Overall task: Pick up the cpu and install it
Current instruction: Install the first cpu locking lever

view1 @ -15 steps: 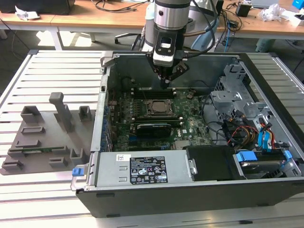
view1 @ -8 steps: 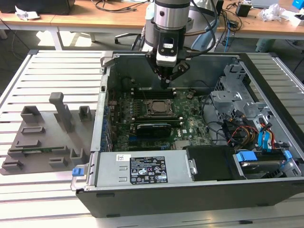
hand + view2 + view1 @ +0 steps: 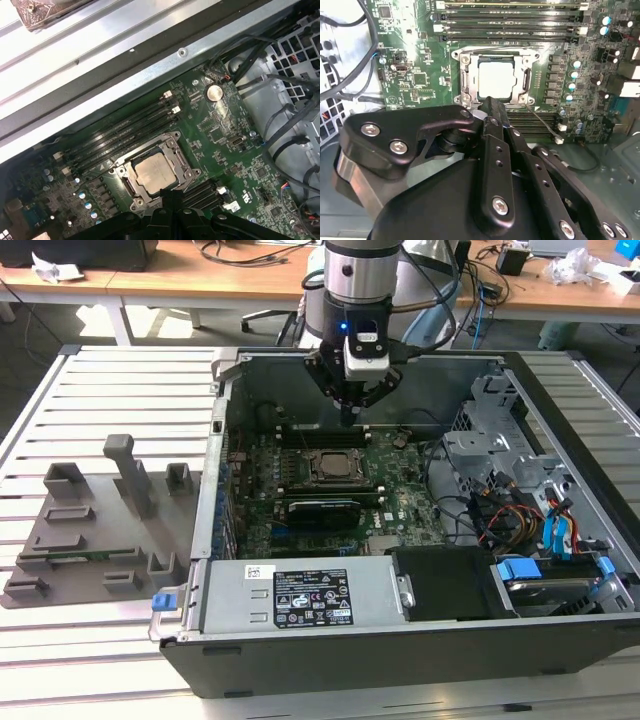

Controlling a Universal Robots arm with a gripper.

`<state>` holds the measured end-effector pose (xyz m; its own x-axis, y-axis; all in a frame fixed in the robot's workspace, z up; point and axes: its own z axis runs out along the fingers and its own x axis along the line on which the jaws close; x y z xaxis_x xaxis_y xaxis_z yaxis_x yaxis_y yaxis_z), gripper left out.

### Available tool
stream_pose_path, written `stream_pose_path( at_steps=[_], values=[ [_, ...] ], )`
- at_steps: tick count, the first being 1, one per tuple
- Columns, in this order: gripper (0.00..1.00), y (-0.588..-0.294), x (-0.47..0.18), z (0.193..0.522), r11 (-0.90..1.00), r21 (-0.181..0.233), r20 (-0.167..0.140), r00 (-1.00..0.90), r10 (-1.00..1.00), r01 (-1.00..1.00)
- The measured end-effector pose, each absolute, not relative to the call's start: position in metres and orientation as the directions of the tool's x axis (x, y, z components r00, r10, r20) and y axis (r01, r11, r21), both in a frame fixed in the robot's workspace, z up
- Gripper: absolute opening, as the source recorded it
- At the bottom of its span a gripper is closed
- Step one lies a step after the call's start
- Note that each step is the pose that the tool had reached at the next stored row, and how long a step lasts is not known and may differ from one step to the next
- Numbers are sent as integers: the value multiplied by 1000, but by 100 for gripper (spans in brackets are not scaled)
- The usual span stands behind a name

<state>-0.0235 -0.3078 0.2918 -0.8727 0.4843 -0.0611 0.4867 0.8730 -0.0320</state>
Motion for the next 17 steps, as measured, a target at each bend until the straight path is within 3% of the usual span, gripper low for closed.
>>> stream_pose_path(
  at_steps=[17],
  values=[
    [11,-308,-23,292,938,-33,-61,-937,343,345]
  ],
)
